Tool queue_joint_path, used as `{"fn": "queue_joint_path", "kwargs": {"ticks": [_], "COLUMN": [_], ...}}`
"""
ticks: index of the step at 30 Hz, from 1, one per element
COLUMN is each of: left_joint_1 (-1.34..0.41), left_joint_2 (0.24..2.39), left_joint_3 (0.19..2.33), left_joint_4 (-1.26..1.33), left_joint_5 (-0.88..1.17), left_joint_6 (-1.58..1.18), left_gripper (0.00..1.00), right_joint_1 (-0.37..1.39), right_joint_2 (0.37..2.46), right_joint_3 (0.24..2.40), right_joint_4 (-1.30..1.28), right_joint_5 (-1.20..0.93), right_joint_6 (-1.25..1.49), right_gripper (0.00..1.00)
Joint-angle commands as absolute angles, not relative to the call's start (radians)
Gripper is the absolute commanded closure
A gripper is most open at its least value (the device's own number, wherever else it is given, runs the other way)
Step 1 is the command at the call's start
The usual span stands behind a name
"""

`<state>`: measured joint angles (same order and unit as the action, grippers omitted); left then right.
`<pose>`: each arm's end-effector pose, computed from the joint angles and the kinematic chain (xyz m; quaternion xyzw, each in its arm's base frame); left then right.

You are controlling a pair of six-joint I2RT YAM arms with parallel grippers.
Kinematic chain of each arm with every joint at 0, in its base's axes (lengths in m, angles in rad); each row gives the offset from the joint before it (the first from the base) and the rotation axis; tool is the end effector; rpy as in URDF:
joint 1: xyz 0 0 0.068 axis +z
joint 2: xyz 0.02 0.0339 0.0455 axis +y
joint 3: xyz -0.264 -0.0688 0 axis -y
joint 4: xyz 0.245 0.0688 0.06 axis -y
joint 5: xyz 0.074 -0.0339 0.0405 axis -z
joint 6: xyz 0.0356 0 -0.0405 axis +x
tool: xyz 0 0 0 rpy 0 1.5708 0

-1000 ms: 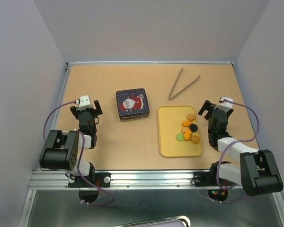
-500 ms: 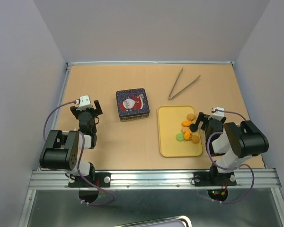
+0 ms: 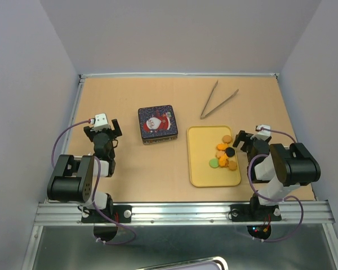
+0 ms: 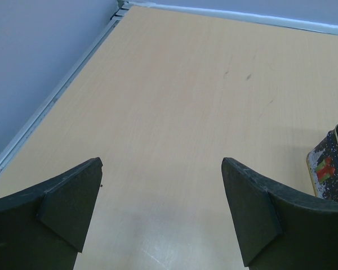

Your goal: Pack the cookies

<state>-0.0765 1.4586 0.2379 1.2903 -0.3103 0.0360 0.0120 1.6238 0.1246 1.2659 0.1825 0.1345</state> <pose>0.2386 -0.0074 0.1738 -0.0749 0.6792 0.0907 0.7245 0.2175 -0.0039 0.1118 0.1042 0.7764 -0.0261 0.6210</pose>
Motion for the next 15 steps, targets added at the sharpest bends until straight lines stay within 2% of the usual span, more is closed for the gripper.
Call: {"fn": "queue_joint_path", "kwargs": {"ticks": [1,4,7,11,15], "left_joint_1": [-0.075,-0.075,-0.075,-0.074,-0.075], "left_joint_2": [1.457,1.457,1.454,1.456,1.456], "left_joint_3": [0.232,0.232,0.230,0.233,0.232], "left_joint_4": [1.565,1.565,1.565,1.565,1.565], "left_joint_5": [-0.314,-0.314,-0.314,-0.314,-0.314], "left_joint_6": [0.037,0.037,0.037,0.037,0.037], "left_gripper": [0.01,0.01,0.01,0.01,0.01], "right_joint_1": [0.005,0.005,0.005,0.005,0.005], "right_joint_2": [1.617,1.614,1.614,1.611,1.617], "right_joint_3": [0.176,0.198,0.229,0.160,0.187], "right_joint_4": [1.436,1.385,1.338,1.457,1.414], "right_joint_5": [0.129,0.129,-0.021,-0.069,-0.130], "right_joint_6": [0.129,0.133,0.077,0.034,0.037], "right_gripper": [0.00,0.00,0.00,0.00,0.00]}}
